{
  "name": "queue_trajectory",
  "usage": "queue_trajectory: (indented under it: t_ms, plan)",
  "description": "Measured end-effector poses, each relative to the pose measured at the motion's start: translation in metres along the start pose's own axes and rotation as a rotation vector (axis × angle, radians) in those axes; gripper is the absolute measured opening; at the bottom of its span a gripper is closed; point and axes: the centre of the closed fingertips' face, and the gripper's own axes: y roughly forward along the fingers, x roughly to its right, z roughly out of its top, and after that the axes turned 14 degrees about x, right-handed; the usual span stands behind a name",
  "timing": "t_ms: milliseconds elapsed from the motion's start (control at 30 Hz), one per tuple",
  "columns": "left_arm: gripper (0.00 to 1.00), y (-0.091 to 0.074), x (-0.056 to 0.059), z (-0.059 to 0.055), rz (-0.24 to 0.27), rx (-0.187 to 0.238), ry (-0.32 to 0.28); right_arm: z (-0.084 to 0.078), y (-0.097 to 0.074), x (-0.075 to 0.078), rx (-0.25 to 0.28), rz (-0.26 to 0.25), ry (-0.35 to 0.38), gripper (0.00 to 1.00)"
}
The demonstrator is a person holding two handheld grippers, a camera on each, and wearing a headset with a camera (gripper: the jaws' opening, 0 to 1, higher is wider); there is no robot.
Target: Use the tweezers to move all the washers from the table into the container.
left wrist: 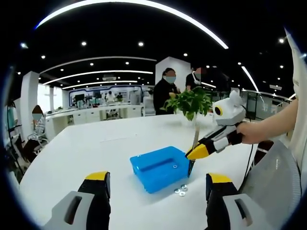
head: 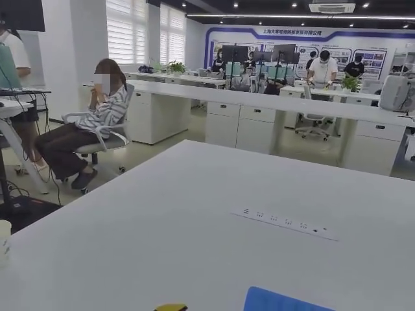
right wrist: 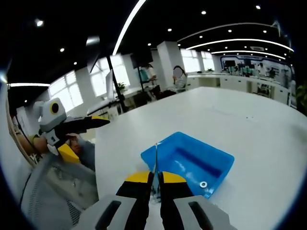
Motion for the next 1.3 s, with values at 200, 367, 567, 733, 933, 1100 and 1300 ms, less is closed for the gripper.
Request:
queue_trajectory:
  t_ms: [200,367,567,733,933,1100,1300]
  plan:
    - [0.82,0.000,0.000,-0.001,-0.001,-0.008,0.004,-0.012,0.005,0.001,-0.021,0.001,0.015,0.03]
    - [0.82,-0.001,-0.001,-0.002,0.001,-0.013,0.007,-0.022,0.011,0.001,-0.046,0.001,-0.002,0.03]
    - [0.82,-0.001,-0.001,-0.003,0.003,-0.018,0.007,-0.027,0.014,0.002,-0.058,0.004,-0.008,0.04]
    - [0.81,-0.001,0.000,-0.005,-0.002,-0.028,0.011,-0.027,0.014,0.000,-0.054,0.013,0.005,0.04]
    - [0.81,-0.001,0.000,-0.007,-0.006,-0.037,0.013,-0.028,0.016,-0.004,-0.049,0.023,0.021,0.03]
    - [0.80,-0.001,0.001,-0.008,-0.010,-0.047,0.018,-0.029,0.017,-0.008,-0.047,0.040,-0.001,0.02]
    - [0.80,-0.001,0.001,-0.009,-0.012,-0.052,0.019,-0.028,0.016,-0.011,-0.041,0.048,-0.004,0.01]
